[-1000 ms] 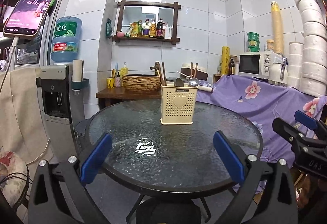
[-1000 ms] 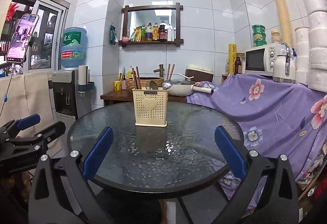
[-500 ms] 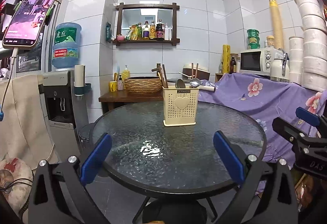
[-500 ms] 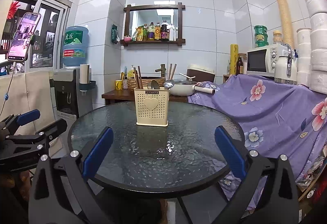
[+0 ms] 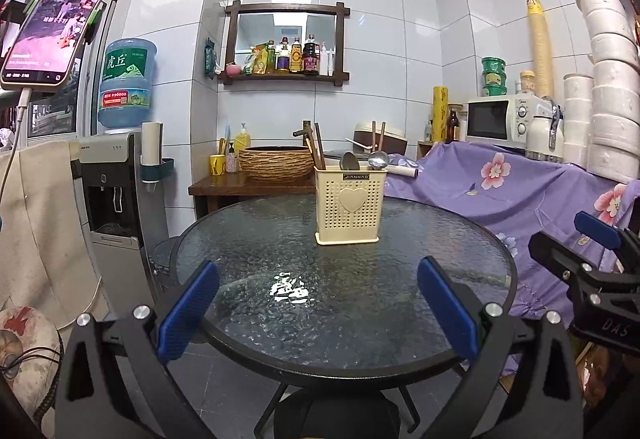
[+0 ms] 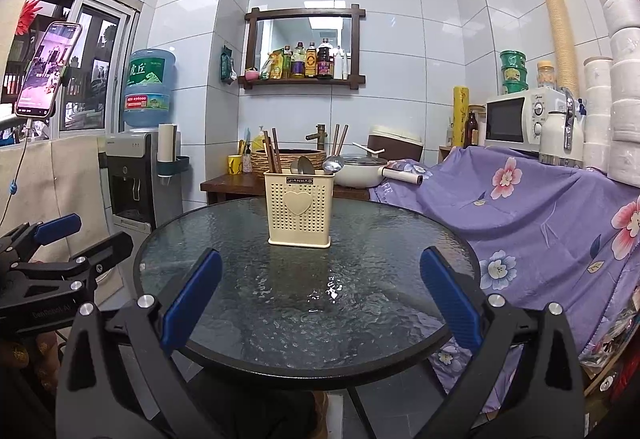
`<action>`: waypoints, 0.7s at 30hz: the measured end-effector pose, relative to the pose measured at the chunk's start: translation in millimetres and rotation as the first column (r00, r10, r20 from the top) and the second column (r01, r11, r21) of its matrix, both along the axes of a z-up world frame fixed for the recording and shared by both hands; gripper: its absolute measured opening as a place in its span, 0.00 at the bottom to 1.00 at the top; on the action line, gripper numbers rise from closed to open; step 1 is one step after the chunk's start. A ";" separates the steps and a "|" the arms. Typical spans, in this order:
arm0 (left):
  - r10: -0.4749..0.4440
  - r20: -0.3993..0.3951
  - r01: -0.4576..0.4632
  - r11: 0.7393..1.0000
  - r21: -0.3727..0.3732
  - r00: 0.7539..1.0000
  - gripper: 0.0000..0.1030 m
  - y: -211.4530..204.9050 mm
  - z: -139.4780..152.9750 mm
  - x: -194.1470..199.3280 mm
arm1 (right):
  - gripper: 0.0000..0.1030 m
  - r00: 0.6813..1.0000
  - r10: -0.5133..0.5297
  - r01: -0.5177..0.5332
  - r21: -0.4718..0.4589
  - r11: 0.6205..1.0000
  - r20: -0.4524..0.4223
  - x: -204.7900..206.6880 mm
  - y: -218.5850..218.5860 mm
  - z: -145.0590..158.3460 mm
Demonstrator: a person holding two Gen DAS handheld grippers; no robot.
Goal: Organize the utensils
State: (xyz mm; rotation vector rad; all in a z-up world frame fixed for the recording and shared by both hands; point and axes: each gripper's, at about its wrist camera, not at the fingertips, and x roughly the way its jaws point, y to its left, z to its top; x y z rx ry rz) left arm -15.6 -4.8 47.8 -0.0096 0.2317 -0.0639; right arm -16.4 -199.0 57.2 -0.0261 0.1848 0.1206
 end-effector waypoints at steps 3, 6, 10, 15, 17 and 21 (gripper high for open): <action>0.003 -0.001 -0.003 1.000 0.012 1.000 0.94 -0.6 -0.4 0.0 | 0.95 1.000 0.001 -0.001 0.000 1.000 -0.003 1.0 0.1 -0.1; -0.006 -0.004 0.006 1.000 0.007 1.000 0.94 0.5 0.1 0.5 | 0.95 1.000 0.000 0.000 0.000 1.000 -0.002 1.6 -0.1 0.0; -0.003 -0.008 0.003 1.000 0.006 1.000 0.94 -0.4 0.6 1.1 | 0.95 1.000 0.001 -0.001 -0.002 1.000 -0.004 2.5 0.5 0.1; 0.000 -0.015 0.000 1.000 0.003 1.000 0.94 -0.7 -0.6 1.8 | 0.95 1.000 0.002 -0.002 -0.003 1.000 -0.005 2.8 1.0 -0.6; -0.004 -0.020 0.004 1.000 0.001 1.000 0.94 -1.2 -0.7 2.1 | 0.95 1.000 0.000 0.000 -0.003 1.000 -0.004 2.6 1.0 -0.5; -0.007 -0.018 0.007 1.000 -0.003 1.000 0.94 -0.6 0.1 1.6 | 0.95 1.000 0.000 0.000 -0.004 1.000 -0.003 2.4 1.1 -0.4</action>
